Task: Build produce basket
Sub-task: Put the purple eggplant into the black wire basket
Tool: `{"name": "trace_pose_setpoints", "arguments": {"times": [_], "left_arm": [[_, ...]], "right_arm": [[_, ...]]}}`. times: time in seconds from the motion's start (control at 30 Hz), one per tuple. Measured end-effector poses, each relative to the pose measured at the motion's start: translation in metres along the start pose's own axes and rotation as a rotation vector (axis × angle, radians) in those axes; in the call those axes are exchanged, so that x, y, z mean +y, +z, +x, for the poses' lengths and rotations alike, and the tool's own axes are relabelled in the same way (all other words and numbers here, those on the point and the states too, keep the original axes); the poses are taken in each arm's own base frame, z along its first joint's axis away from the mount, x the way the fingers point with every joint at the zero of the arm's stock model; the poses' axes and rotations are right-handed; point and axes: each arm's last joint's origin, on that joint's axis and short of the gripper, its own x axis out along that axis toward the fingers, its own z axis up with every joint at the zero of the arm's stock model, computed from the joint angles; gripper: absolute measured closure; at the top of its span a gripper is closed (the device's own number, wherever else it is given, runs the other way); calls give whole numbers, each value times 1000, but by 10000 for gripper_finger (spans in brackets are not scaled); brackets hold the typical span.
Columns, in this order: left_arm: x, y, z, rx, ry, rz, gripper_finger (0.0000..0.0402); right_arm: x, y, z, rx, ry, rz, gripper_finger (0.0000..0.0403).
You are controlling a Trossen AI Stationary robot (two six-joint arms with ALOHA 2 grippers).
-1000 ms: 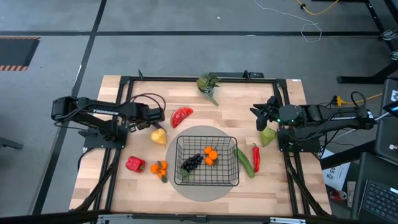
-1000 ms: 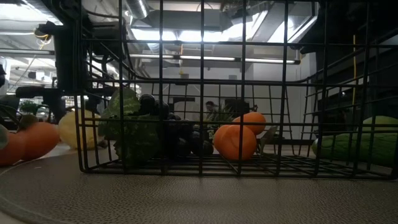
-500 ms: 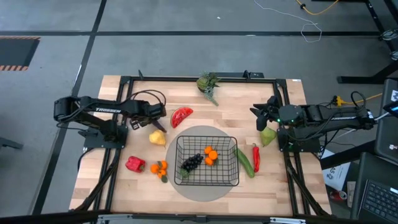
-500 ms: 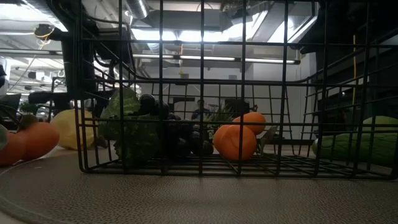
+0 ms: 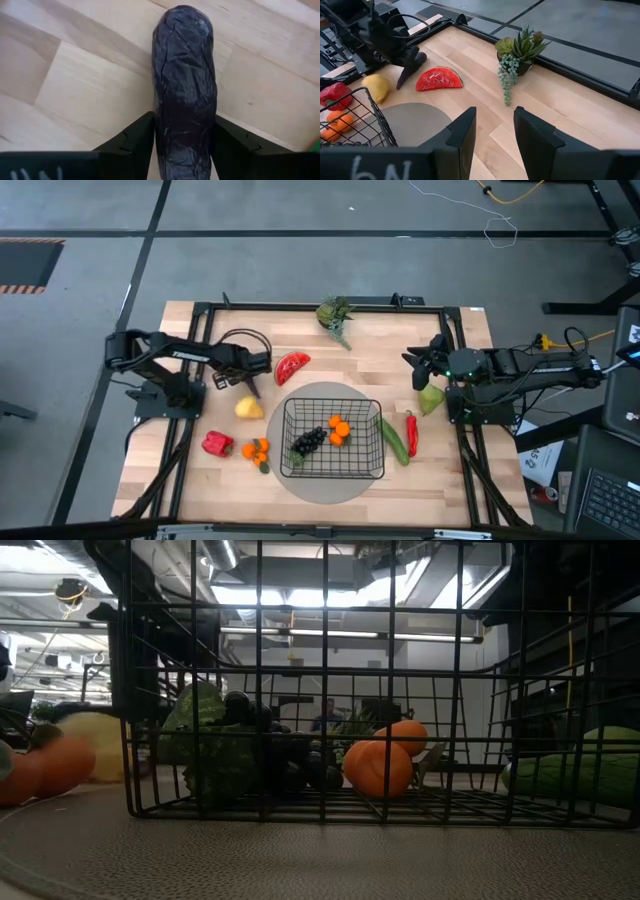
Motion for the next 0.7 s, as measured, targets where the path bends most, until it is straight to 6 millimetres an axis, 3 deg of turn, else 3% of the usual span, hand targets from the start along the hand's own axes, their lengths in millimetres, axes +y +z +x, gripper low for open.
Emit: {"name": "trace_pose_setpoints", "arguments": {"times": [0.17, 0.4, 0.7], "left_arm": [[-2, -3, 9, -23, 44, 100, 236], [-10, -3, 6, -32, -3, 152, 247], [-21, -3, 0, -39, -52, 317, 320]], "right_arm": [[0, 0, 0, 9, 13, -1, 269], [0, 0, 0, 10, 15, 0, 269], [0, 0, 0, 10, 15, 0, 269]]}}
